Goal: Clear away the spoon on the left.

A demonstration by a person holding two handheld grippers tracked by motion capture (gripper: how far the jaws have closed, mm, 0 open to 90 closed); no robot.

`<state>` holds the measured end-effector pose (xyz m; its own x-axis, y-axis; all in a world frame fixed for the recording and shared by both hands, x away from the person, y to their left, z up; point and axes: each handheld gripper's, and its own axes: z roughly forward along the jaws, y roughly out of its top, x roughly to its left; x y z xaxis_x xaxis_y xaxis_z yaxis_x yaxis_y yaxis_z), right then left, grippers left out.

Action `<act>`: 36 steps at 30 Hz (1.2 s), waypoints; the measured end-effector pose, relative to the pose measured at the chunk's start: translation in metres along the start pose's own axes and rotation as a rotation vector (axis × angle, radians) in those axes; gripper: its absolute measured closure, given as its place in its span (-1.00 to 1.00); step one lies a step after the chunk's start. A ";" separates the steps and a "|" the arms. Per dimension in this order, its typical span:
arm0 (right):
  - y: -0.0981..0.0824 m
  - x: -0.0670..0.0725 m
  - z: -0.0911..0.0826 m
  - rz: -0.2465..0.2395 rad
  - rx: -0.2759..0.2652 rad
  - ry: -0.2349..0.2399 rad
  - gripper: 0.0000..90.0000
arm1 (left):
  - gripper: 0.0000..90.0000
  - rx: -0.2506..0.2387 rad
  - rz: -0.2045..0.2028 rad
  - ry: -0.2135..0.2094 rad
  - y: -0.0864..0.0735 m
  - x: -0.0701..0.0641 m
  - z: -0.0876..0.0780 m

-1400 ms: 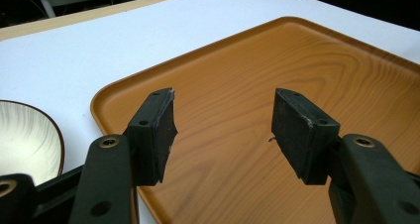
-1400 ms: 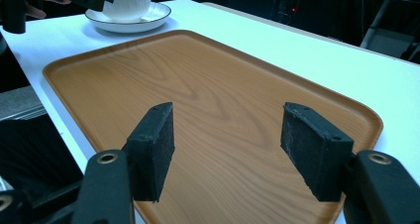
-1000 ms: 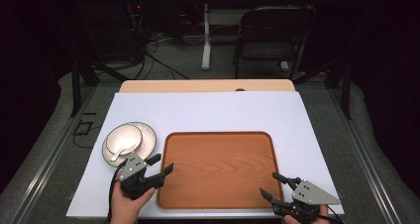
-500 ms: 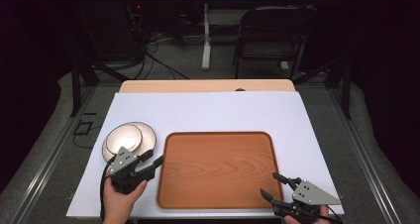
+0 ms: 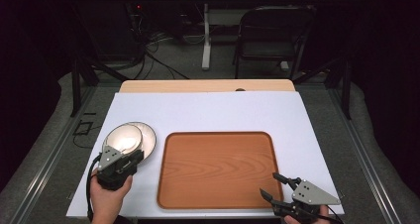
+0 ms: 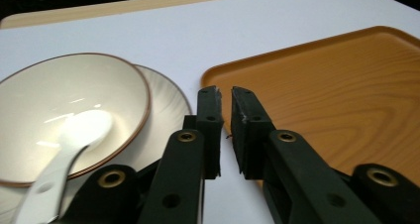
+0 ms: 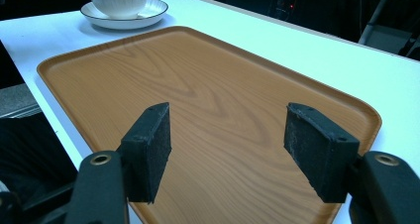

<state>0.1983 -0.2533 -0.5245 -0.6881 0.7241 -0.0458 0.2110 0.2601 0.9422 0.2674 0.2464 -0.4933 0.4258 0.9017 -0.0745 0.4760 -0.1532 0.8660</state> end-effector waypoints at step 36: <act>0.000 0.000 0.002 -0.001 0.002 0.002 -0.23 | 1.00 0.016 -0.106 0.199 -0.020 0.055 -0.009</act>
<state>0.2000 -0.2523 -0.5247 -0.6897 0.7227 -0.0456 0.2119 0.2616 0.9416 0.2748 0.3030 -0.5105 0.2131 0.9749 -0.0644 0.5232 -0.0582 0.8502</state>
